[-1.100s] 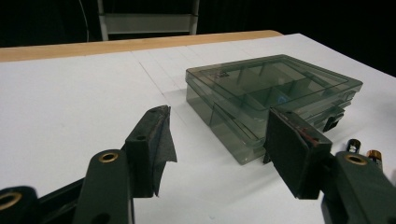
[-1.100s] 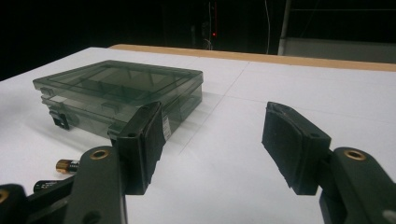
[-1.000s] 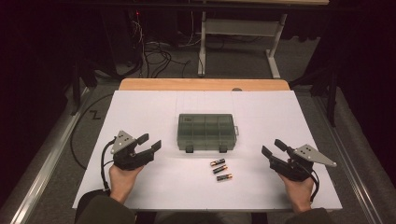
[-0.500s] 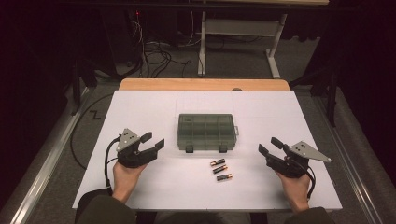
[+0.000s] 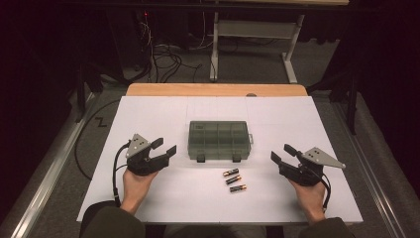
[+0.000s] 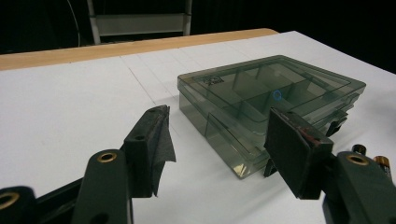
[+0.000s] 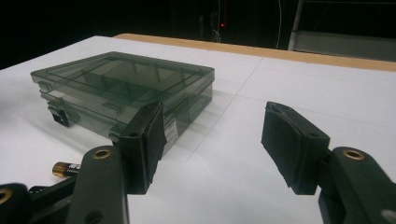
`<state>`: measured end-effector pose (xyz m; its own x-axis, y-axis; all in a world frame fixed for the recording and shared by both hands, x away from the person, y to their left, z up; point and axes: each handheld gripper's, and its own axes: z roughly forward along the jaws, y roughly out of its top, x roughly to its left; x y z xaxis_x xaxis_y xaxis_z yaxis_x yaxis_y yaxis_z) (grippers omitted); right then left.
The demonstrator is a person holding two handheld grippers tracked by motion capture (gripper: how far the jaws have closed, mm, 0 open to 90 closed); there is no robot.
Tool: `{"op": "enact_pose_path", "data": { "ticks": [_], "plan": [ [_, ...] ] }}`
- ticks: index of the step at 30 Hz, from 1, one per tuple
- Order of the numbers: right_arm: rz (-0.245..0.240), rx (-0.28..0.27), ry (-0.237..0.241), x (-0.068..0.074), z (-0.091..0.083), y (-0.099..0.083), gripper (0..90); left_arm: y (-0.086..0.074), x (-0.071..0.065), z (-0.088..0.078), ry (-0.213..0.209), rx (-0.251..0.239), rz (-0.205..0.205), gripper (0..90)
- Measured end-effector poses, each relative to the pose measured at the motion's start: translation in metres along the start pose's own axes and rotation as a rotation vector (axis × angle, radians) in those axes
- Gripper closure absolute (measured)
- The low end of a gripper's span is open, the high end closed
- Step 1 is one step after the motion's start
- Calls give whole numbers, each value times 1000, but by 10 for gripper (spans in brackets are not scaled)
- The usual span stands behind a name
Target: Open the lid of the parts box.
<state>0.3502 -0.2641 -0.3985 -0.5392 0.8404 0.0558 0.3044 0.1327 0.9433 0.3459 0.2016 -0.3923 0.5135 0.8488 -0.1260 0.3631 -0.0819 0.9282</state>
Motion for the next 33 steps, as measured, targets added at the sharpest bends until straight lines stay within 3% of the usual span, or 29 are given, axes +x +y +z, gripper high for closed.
{"op": "enact_pose_path", "data": {
  "ticks": [18, 33],
  "plan": [
    [-42, 10, 11, 9, 17, 4, 430, 4, -5, 8, -27, -3, 42, 396],
    [-26, 36, 47, 14, 31, 8, 448, 8, -8, 22, -44, 15, 51, 391]
  ]
}}
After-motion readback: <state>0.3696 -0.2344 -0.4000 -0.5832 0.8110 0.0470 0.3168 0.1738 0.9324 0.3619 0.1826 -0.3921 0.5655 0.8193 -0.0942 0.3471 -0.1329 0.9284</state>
